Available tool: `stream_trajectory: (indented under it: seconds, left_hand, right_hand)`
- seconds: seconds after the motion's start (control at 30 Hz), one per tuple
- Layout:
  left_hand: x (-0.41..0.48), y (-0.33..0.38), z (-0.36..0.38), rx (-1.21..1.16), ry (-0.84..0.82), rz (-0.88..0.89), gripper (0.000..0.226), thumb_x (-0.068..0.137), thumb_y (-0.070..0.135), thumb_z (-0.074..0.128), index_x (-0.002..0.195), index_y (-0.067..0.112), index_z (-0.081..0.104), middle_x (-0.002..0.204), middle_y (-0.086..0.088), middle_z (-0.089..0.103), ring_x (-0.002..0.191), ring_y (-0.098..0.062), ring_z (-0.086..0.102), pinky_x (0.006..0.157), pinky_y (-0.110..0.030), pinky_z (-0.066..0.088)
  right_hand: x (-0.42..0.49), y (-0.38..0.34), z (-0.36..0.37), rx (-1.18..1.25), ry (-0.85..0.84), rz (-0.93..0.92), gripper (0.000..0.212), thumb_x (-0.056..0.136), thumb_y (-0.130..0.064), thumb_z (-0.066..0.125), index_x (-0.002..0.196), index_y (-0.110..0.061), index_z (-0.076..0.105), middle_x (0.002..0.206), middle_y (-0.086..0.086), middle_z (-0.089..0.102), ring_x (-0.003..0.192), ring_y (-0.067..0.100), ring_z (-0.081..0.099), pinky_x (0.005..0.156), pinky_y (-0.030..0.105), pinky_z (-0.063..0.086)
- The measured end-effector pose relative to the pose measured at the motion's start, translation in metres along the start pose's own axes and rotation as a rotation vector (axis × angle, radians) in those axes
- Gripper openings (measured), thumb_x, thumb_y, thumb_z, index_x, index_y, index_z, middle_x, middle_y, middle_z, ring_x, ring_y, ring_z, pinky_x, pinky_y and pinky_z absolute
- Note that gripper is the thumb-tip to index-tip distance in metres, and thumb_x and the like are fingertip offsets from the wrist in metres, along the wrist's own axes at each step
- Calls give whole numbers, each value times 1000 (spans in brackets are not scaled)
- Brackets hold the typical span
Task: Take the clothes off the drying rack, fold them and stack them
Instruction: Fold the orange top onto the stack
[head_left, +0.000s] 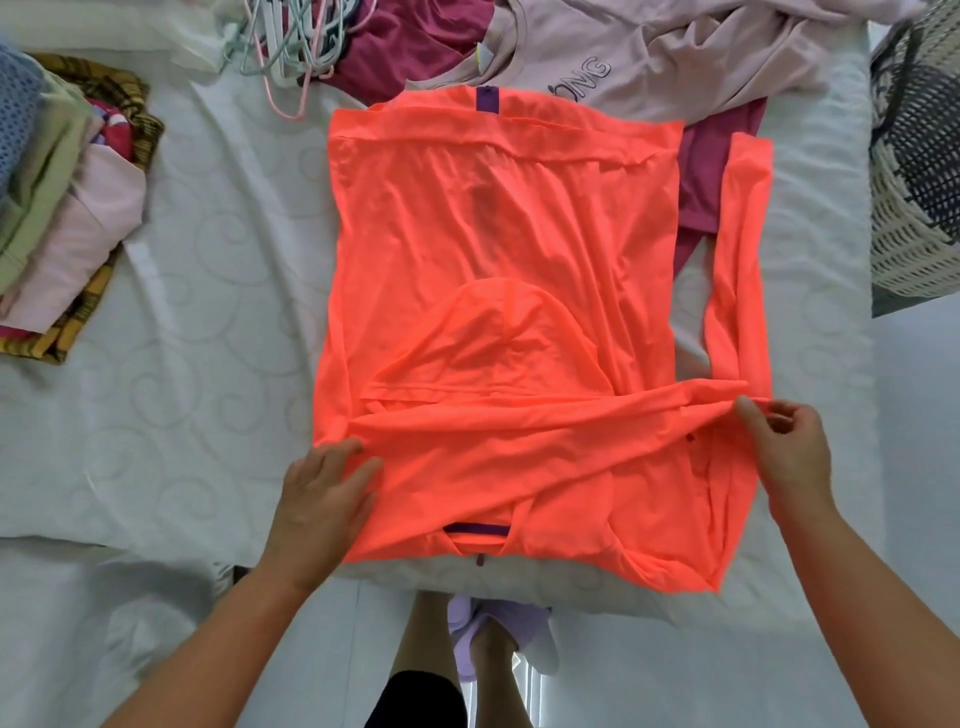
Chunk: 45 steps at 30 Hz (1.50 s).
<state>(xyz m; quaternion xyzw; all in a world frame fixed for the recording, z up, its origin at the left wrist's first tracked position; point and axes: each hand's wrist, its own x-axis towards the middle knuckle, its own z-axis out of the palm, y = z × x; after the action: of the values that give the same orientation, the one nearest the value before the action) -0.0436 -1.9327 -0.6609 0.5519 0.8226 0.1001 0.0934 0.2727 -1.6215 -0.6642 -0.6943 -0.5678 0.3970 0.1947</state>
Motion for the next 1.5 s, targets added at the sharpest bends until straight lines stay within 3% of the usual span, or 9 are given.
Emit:
stream_trajectory:
  seconds: [0.13, 0.27, 0.4, 0.67, 0.9, 1.03, 1.2, 1.43, 1.5]
  left_hand:
    - [-2, 4, 4, 63, -53, 69, 38, 81, 23, 41, 119, 22, 48, 122, -11, 60, 113, -25, 44, 88, -38, 33]
    - [9, -11, 8, 76, -225, -26, 57, 84, 48, 36, 134, 19, 38, 136, -10, 52, 127, -21, 34, 98, -35, 27]
    - [11, -18, 14, 166, -338, -80, 83, 71, 63, 37, 139, 16, 33, 144, -11, 41, 131, -24, 27, 98, -51, 40]
    - [11, 0, 17, 132, -237, -25, 69, 91, 66, 10, 149, 28, 12, 158, 5, -1, 145, -12, 2, 113, -43, 1]
    - [17, 4, 16, 124, -265, -43, 70, 93, 63, 9, 130, 19, 50, 138, -10, 50, 129, -23, 42, 109, -41, 12]
    - [47, -3, -2, -228, 0, -224, 66, 92, 58, 30, 114, 3, 59, 120, -17, 59, 113, -25, 46, 95, -35, 35]
    - [147, -47, -30, -565, 194, -789, 27, 89, 16, 59, 106, -5, 60, 106, -24, 62, 102, -34, 57, 85, -34, 42]
    - [273, -80, -29, -732, 144, -859, 39, 85, 29, 66, 112, 4, 52, 105, -11, 56, 100, -28, 57, 91, -39, 46]
    - [296, -90, -19, -845, 142, -936, 43, 79, 32, 71, 105, 7, 48, 101, -10, 55, 92, -30, 60, 88, -46, 50]
  right_hand:
    - [6, -7, 3, 9, -58, -5, 20, 84, -27, 67, 96, -12, 61, 83, 5, 58, 87, 21, 53, 76, 33, 43]
    - [11, -16, -5, 66, -13, -58, 3, 86, -14, 62, 87, -16, 64, 63, -12, 58, 67, 5, 55, 63, 13, 40]
    - [9, -18, -21, 177, 40, -42, 23, 86, -15, 59, 75, -35, 64, 61, -26, 64, 57, -7, 57, 59, 8, 43]
    - [15, -17, -1, 289, -12, 212, 25, 87, -18, 63, 106, -12, 47, 75, 3, 52, 50, 4, 54, 39, 11, 43]
    - [14, -57, -1, 614, 1, 257, 21, 88, -4, 54, 80, -22, 47, 65, -1, 57, 51, 4, 55, 44, 14, 46]
    - [12, -77, -1, 695, -120, 252, 16, 91, -6, 52, 83, -20, 51, 52, -12, 62, 52, 1, 60, 49, 16, 50]
    - [13, -83, 14, 730, -208, 295, 19, 92, -5, 48, 83, -21, 54, 56, -11, 64, 57, 3, 64, 53, 18, 53]
    - [18, -69, 22, 792, -259, 356, 21, 84, -7, 58, 72, -22, 67, 67, -2, 69, 67, 12, 68, 57, 23, 56]
    - [21, -65, 22, 811, -279, 358, 9, 60, -18, 75, 66, -23, 70, 67, -3, 70, 65, 9, 68, 59, 21, 56]
